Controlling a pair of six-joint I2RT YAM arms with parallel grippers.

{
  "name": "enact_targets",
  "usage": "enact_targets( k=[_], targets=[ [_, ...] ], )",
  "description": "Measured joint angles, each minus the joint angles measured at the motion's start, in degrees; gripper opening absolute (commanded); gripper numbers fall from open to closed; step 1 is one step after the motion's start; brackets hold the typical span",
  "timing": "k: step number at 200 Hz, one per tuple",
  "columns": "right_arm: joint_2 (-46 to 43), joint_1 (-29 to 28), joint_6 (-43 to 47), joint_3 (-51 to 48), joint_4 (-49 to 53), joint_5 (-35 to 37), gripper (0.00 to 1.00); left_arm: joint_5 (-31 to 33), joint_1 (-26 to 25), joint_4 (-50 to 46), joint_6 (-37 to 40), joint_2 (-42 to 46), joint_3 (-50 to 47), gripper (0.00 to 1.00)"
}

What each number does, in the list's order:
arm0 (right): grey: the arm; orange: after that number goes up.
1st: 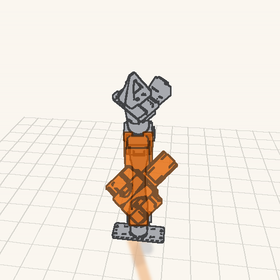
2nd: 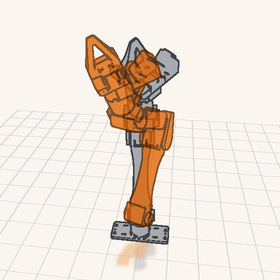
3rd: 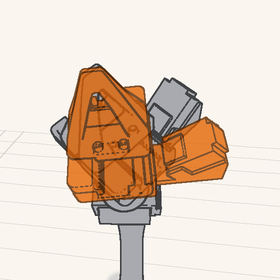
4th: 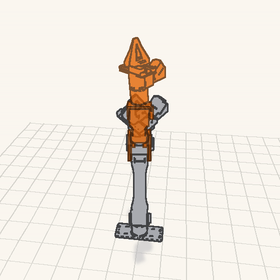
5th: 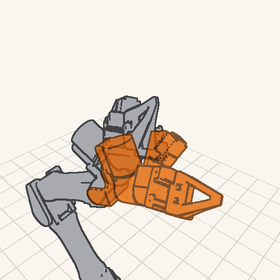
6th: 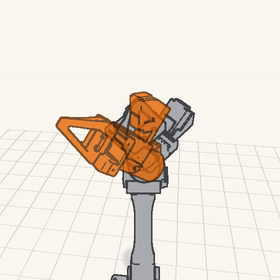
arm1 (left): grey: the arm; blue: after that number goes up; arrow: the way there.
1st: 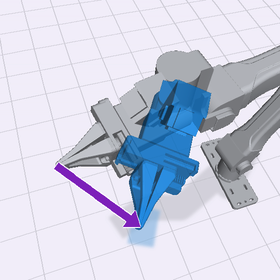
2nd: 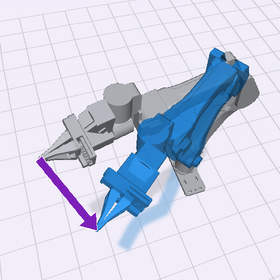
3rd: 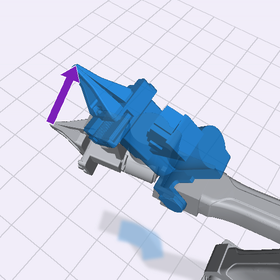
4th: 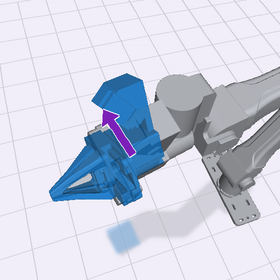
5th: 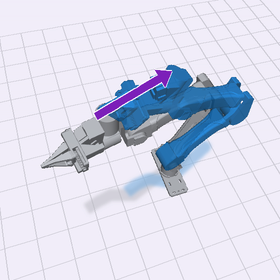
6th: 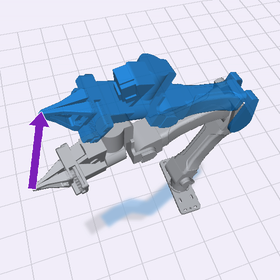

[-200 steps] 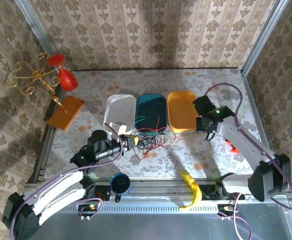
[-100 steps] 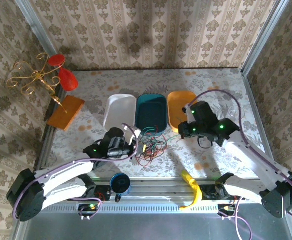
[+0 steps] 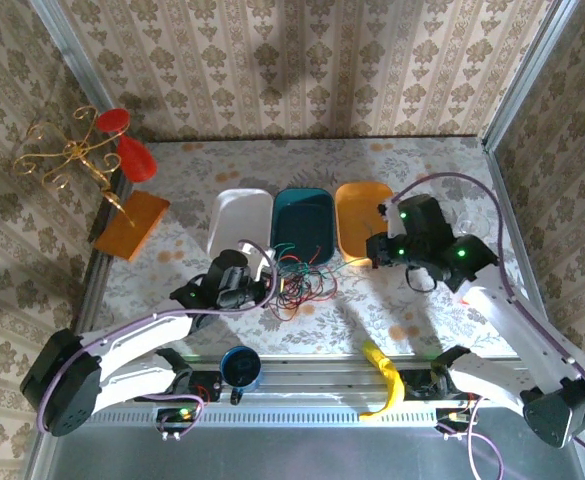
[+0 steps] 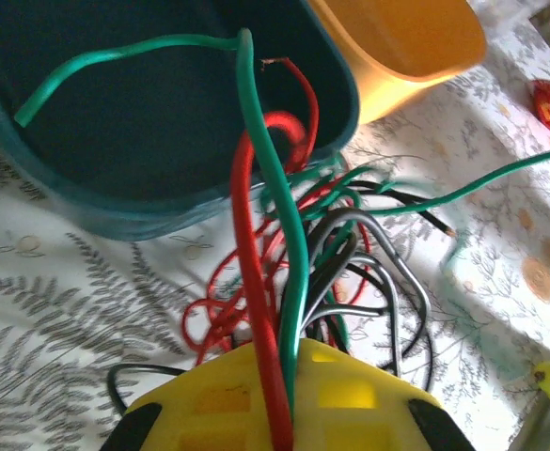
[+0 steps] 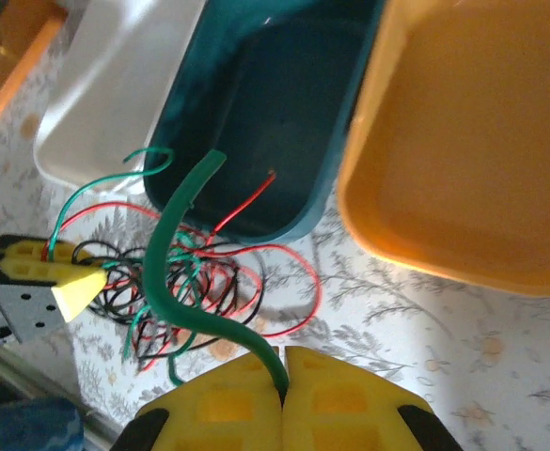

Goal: Untangle the cables

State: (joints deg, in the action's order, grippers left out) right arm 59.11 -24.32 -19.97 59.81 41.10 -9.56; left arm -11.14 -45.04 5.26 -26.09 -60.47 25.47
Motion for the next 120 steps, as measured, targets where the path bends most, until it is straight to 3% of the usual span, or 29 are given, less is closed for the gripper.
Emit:
enact_targets(
  k=[73,96,120],
  targets=[
    [-2.7,10.9,-2.8,1.7,2.9,-4.5,0.00,1.6,-0.1,0.0,-0.5,2.6,-1.6,0.00],
    [-0.7,8.3,-2.9,2.2,3.3,-4.2,0.00,2.0,-1.7,0.0,0.0,2.0,-1.6,0.00],
    [3.2,0.4,-2.7,2.2,4.2,-1.3,0.00,1.9,-3.1,0.1,0.4,-0.2,-1.6,0.00]
  ],
)
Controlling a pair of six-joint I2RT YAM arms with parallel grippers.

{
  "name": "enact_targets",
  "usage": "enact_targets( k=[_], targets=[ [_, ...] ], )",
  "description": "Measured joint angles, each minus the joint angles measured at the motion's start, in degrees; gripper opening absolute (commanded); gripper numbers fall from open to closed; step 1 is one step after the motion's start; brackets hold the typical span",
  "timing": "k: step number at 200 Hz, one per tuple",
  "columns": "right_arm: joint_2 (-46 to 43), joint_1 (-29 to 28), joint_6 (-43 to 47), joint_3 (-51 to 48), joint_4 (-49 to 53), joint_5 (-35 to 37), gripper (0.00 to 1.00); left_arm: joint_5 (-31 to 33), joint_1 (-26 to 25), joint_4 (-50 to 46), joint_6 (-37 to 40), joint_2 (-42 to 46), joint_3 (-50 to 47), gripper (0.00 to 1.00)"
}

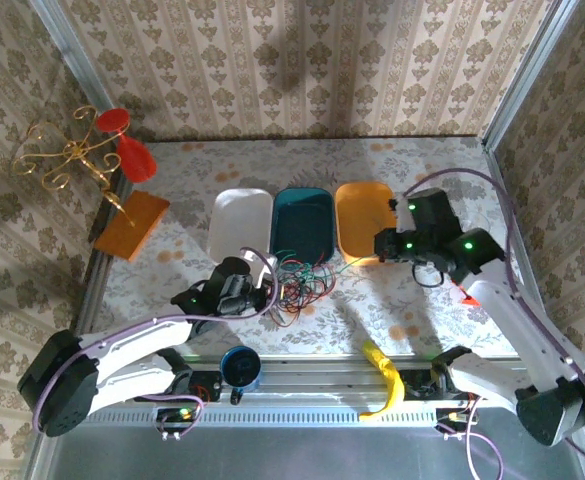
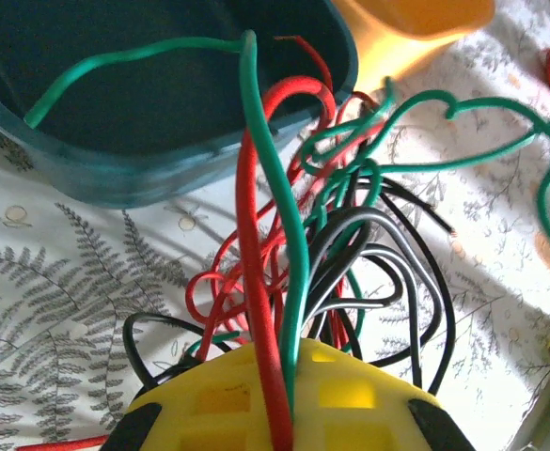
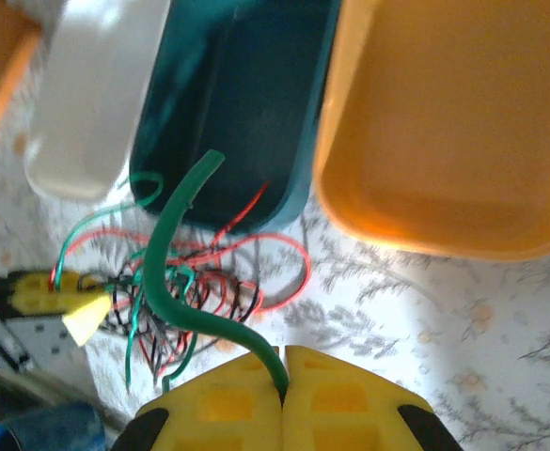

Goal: Untangle the cables

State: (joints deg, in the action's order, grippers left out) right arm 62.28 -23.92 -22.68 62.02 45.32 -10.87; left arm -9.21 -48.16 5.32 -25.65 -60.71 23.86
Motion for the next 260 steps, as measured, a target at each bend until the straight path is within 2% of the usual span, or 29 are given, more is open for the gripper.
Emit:
enact_targets(
  k=[19,46,110,145,178,217,241,260],
  targets=[
    [4.3,-4.9,0.2,0.0,1.2,2.2,0.00,-0.1,-0.2,0.6,0.0,-1.0,0.0,0.00],
    [9.9,-7.1,0.2,0.0,3.8,6.2,0.00,-0.7,-0.2,2.6,-0.1,-1.2,0.0,0.00],
    [15.8,-6.9,-0.2,0.0,11.6,23.2,0.00,-2.1,1.2,5.9,-1.9,-0.7,-0.1,0.00],
    [16.6,-3.2,-1.1,0.0,14.1,29.6,0.00,-2.0,4.5,6.9,-4.6,2.8,-2.3,0.00],
    [15.4,5.2,-1.6,0.0,13.9,28.0,0.00,-1.2,4.9,4.0,-4.8,5.5,-2.3,0.00],
    [7.3,17.0,-3.0,-0.1,12.3,16.8,0.00,-1.6,4.3,1.3,-4.6,7.0,-1.7,0.00],
    [3.7,18.1,-3.3,-0.9,11.0,11.1,0.00,-0.2,3.0,-0.6,-3.2,6.1,-0.7,0.00],
    [2.1,16.5,-3.6,-2.5,8.2,6.4,0.00,1.7,0.1,-2.6,-1.4,2.9,0.6,0.00]
  ],
)
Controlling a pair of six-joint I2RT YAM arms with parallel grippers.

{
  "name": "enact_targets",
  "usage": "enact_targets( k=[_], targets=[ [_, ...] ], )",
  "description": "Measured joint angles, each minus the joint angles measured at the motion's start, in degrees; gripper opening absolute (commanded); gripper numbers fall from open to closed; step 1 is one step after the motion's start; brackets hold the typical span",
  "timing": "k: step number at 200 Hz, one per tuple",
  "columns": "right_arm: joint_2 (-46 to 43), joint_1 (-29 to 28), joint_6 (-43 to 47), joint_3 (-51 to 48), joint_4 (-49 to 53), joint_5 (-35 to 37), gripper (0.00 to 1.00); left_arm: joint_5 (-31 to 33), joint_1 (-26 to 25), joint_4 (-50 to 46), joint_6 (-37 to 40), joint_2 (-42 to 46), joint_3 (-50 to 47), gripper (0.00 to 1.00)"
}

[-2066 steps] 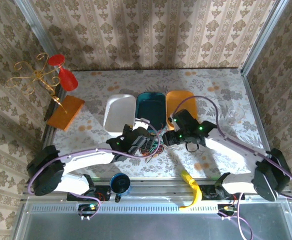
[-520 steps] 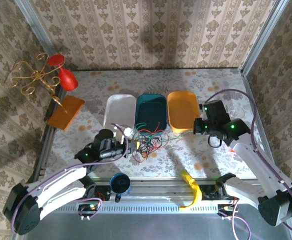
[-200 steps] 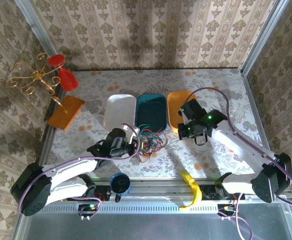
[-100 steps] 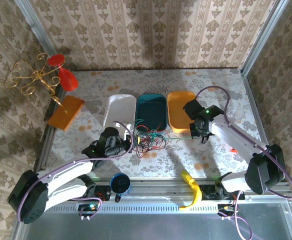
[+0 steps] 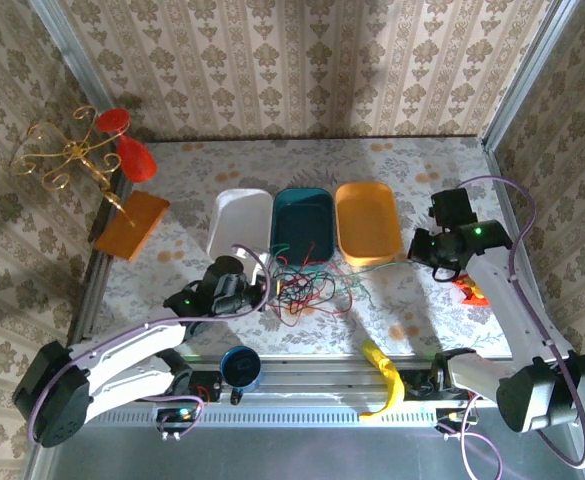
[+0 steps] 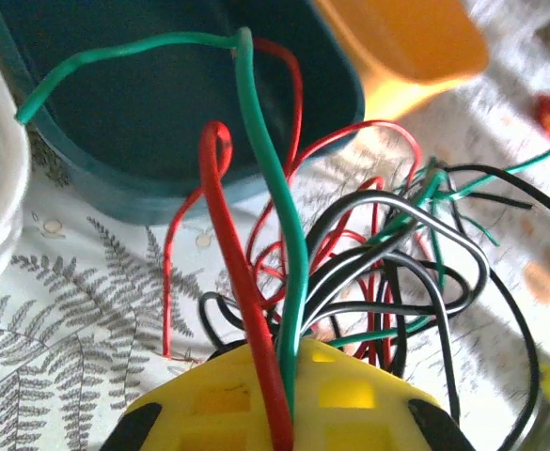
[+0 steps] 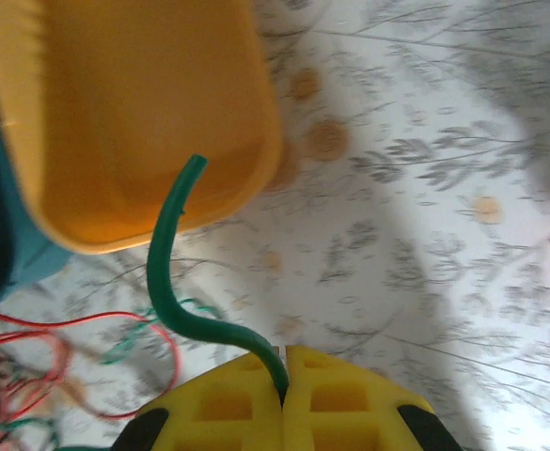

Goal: Untangle the cables

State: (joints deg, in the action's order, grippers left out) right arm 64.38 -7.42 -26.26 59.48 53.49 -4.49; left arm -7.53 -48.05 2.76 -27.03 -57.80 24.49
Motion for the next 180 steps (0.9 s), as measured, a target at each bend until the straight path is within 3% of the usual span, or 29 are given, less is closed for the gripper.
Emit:
enact_targets(
  k=[44,67,128,180],
  targets=[
    [1.3,-14.0,-0.1,-0.5,-7.6,-7.3,0.00,1.4,-7.0,-2.0,4.2,-11.6,5.8,0.00],
    [4.3,-17.4,-0.4,-0.5,-10.2,-9.8,0.00,1.4,-7.5,-1.0,5.0,-15.0,7.6,0.00],
    [3.7,-17.9,-0.3,-0.7,-11.0,-12.8,0.00,4.5,-7.3,-1.1,5.7,-15.7,8.0,0.00],
    [5.9,-15.6,4.0,6.7,1.5,-9.6,0.00,6.0,-4.7,0.1,4.5,-12.8,5.5,0.00]
  ],
)
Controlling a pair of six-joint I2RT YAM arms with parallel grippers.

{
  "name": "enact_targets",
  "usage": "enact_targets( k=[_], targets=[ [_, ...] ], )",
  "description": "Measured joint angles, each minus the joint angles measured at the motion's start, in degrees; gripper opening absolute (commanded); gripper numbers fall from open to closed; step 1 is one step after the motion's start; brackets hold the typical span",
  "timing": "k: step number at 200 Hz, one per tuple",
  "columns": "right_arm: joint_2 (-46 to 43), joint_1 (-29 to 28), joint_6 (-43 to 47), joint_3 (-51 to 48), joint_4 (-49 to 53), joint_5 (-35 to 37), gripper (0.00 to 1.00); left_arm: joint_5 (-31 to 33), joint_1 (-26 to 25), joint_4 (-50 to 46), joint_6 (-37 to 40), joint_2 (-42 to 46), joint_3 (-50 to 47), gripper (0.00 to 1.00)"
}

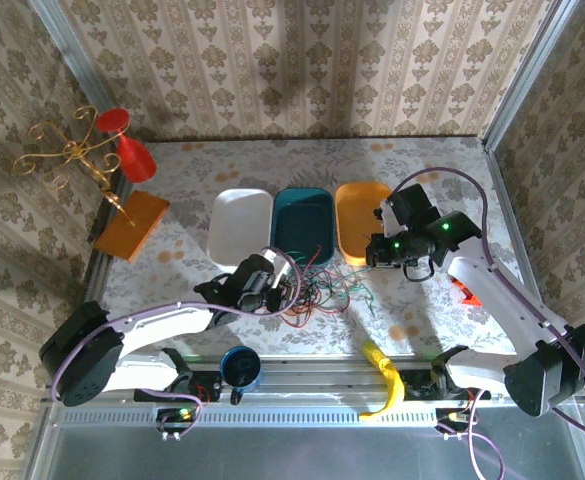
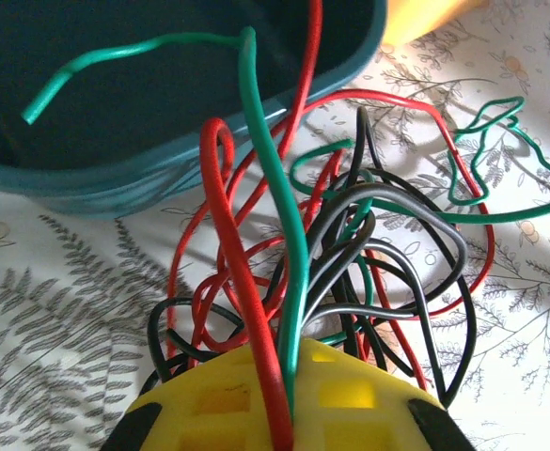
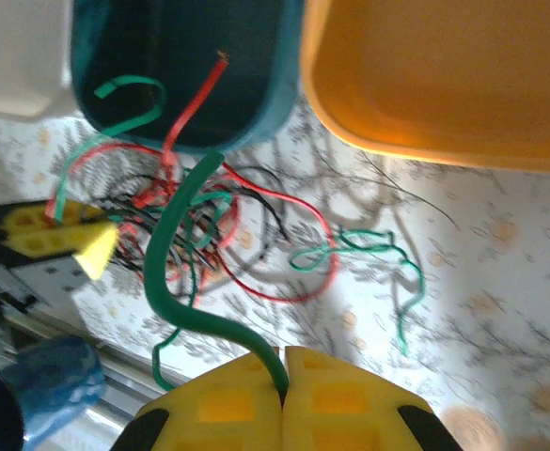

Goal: Untangle the cables

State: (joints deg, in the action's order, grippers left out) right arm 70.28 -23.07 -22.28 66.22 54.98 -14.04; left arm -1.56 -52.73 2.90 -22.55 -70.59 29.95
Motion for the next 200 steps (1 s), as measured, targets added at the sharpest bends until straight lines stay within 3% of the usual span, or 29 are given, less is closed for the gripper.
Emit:
enact_targets(
  k=[73,140,166,200],
  targets=[
    [0.0,4.6,2.8,5.4,11.1,11.5,0.00,-0.1,2.2,-0.4,-0.3,4.0,-1.5,0.00],
    [0.2,4.8,2.8,7.9,16.5,33.0,0.00,-0.9,2.0,0.1,-0.3,5.2,-1.8,0.00],
    [0.2,5.0,3.1,7.9,16.2,33.5,0.00,-1.2,1.7,0.3,0.2,5.4,-1.4,0.00],
    [-0.2,3.5,3.7,6.6,12.9,26.3,0.00,-1.0,0.5,-1.3,1.7,3.3,-0.3,0.00]
  ],
)
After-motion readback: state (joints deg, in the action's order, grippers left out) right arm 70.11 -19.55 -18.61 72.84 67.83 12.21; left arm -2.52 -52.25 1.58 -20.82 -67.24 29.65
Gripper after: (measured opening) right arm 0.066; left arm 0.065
